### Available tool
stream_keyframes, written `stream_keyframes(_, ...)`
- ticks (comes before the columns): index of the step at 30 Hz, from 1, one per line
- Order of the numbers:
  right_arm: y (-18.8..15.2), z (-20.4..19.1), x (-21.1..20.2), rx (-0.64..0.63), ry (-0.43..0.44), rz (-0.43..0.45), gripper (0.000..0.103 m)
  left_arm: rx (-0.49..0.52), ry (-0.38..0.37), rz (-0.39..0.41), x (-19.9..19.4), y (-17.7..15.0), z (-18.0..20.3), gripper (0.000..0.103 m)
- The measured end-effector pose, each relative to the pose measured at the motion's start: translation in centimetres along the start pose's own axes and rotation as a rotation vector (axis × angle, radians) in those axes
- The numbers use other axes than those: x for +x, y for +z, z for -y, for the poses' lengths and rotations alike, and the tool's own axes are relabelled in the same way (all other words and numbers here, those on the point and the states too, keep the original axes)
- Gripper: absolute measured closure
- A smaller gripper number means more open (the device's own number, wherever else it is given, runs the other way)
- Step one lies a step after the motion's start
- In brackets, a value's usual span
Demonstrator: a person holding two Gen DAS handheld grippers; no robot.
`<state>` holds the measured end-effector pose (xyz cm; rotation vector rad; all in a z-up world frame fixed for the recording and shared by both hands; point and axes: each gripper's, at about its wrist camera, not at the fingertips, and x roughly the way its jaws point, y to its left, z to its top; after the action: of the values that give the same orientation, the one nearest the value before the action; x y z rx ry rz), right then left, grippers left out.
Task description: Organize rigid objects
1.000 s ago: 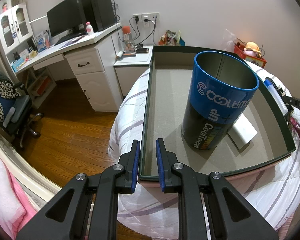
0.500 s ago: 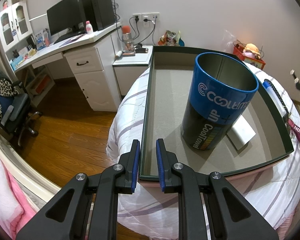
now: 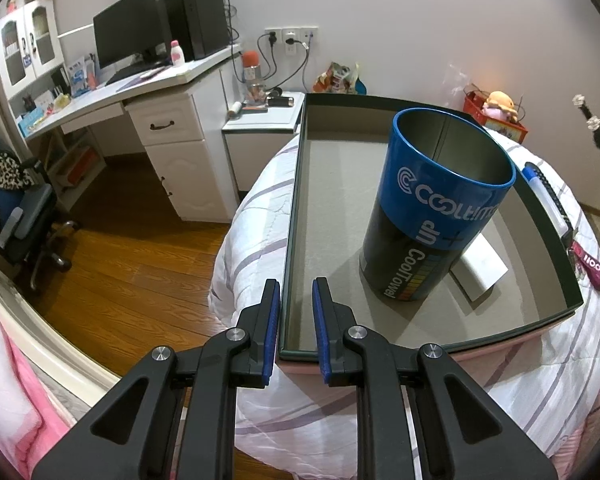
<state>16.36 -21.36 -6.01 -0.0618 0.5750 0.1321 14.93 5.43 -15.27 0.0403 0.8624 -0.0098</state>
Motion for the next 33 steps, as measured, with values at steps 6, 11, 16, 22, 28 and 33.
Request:
stream_keyframes(6,-0.8,-3.2,1.4,-0.032,0.065,-0.041,0.084,-0.001,-0.001,0.000,0.0,0.0,0.0,0.087)
stream_keyframes(11,-1.6,-5.8,3.7,-0.065,0.106,-0.103,0.084,-0.003,-0.009,0.000,0.0,0.0,0.0,0.087)
stream_keyframes(16,-2.8,-7.7,6.0,-0.096,0.121,-0.168,0.084,0.000,-0.015,-0.002,0.0,0.0,-0.2,0.087)
stream_keyframes(22,-3.2,-7.9,7.3,-0.108,0.101,-0.200,0.084,0.002,-0.015,-0.002,0.1,0.1,-0.2,0.087)
stream_keyframes(28,-3.4,-7.7,7.5,-0.108,0.078,-0.209,0.083,0.002,-0.015,-0.002,0.1,0.1,-0.2,0.087)
stream_keyframes(33,-3.4,-7.6,7.1,-0.104,0.058,-0.176,0.083,0.003,-0.013,-0.002,0.1,0.1,-0.2,0.087)
